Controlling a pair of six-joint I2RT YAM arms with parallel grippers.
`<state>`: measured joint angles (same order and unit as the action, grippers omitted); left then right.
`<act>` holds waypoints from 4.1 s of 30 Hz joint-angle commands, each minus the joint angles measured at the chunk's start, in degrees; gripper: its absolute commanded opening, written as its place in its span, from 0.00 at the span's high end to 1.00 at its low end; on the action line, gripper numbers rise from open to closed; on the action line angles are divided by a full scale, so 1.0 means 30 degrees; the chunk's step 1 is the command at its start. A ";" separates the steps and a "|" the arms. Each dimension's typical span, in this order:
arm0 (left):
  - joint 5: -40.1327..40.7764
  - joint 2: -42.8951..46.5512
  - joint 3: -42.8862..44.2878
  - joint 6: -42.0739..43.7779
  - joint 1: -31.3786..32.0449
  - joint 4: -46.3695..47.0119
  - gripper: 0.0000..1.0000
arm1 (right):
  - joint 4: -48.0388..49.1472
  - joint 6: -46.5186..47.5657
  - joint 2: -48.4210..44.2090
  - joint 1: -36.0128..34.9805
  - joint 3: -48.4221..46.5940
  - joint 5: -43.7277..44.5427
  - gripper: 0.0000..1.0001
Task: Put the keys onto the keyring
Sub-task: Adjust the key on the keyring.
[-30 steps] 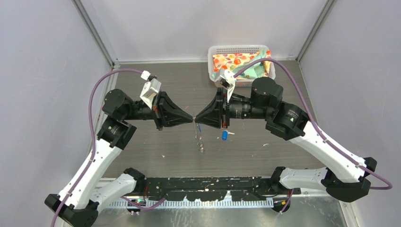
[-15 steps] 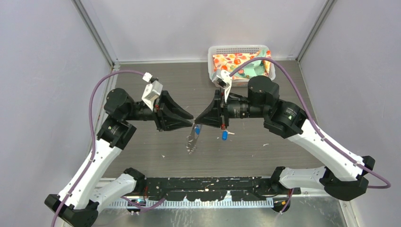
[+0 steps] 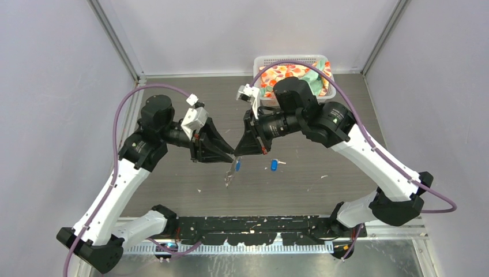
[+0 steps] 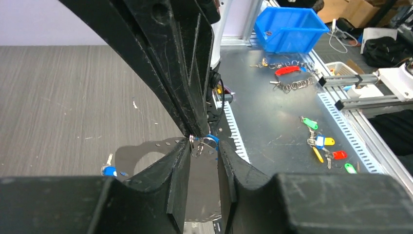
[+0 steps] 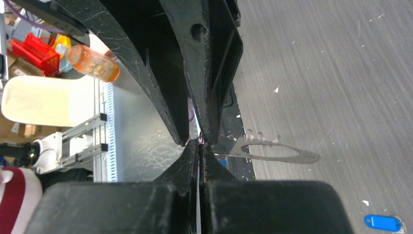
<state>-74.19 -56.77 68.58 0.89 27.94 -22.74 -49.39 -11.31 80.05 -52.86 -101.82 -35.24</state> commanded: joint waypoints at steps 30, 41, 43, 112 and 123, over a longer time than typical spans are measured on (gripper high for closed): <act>-0.1488 -0.0995 0.2060 0.2276 0.0753 -0.2500 0.84 | -0.4659 0.1394 0.2410 -0.0265 -0.4922 -0.1125 0.99; -0.1482 -0.0967 0.1946 0.3331 0.0778 -0.3383 1.00 | -0.4387 0.1392 0.2529 -0.0365 -0.4827 -0.1296 0.99; -0.1259 -0.0961 0.1885 0.3351 0.0765 -0.3416 1.00 | -0.4001 0.1183 0.2338 -0.0361 -0.4624 -0.1409 0.98; 0.3938 0.2726 -0.3828 -0.9753 0.0295 1.2847 1.00 | 1.2938 -0.7042 -0.7994 0.0277 1.0916 0.3025 0.51; 0.4353 0.2841 -0.3817 -0.9349 0.0295 1.2507 1.00 | 1.5344 -0.8241 -0.7604 0.0251 1.2364 0.2446 0.50</act>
<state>-62.37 -49.15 56.64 -28.23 29.12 12.21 -10.61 -34.04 57.52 -52.25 -64.58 -26.24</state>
